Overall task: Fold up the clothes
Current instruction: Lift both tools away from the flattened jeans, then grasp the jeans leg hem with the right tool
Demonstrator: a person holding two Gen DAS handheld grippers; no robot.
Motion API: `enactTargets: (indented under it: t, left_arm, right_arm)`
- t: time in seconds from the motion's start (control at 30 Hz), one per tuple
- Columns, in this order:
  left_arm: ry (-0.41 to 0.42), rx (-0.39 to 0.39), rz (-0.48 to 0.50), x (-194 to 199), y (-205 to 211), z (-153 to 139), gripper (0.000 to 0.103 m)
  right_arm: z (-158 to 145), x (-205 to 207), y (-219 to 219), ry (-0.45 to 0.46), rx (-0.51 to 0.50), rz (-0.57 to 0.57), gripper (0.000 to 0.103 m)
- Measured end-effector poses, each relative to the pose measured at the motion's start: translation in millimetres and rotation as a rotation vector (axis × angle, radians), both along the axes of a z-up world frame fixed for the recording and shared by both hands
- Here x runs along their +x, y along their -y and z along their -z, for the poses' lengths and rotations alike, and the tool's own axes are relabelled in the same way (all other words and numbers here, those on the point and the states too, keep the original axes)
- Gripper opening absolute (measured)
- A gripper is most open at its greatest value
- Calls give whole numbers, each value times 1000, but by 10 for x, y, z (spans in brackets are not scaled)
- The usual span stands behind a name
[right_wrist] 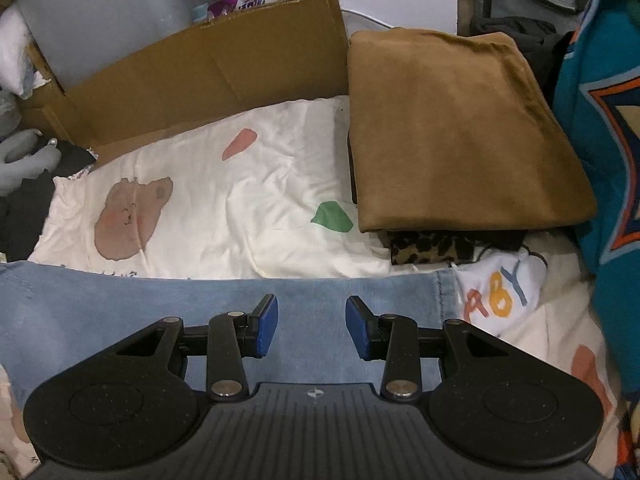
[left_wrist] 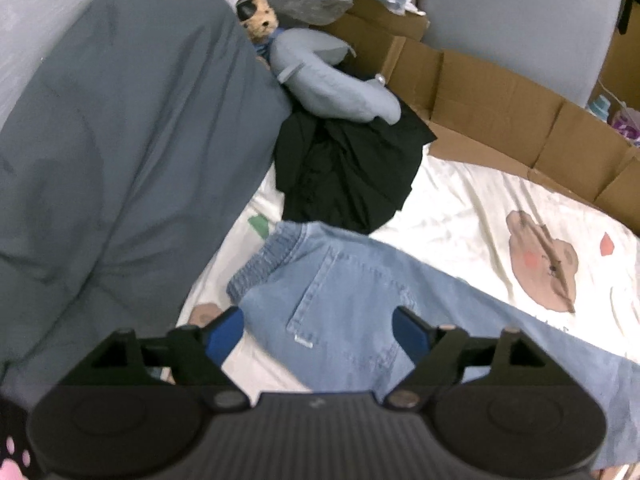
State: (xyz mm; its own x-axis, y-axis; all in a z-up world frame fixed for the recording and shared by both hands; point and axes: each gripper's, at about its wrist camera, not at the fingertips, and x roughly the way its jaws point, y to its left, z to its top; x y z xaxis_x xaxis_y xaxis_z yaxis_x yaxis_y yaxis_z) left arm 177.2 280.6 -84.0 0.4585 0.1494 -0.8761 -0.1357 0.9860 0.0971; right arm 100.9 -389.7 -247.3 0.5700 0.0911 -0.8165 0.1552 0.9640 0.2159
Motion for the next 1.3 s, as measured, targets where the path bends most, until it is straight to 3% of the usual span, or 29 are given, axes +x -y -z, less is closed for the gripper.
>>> enactTargets:
  t: [0.1, 0.33, 0.5, 0.87, 0.93, 1.13, 1.3]
  left_arm:
    - [3, -34, -29, -61, -5, -18, 83]
    - [21, -85, 111, -253, 299, -18, 83]
    - [-1, -70, 146, -340, 481, 41, 84]
    - [-38, -12, 88, -574, 520, 88, 84]
    - [-38, -10, 68, -604, 481, 66, 84]
    - [-60, 24, 60, -668, 451, 57, 84]
    - [-97, 62, 82, -631, 448, 150, 84]
  right_arm:
    - [-154, -99, 32, 10, 23, 6, 46]
    - [-567, -589, 322, 69, 87, 15, 46]
    - [-584, -996, 703, 82, 154, 67, 46]
    - [173, -1677, 1171, 43, 214, 223, 50]
    - [324, -1725, 1184, 44, 233, 262, 55]
    - [775, -1692, 1118, 10, 292, 295, 55]
    - [1153, -1708, 1090, -10, 386, 390, 55]
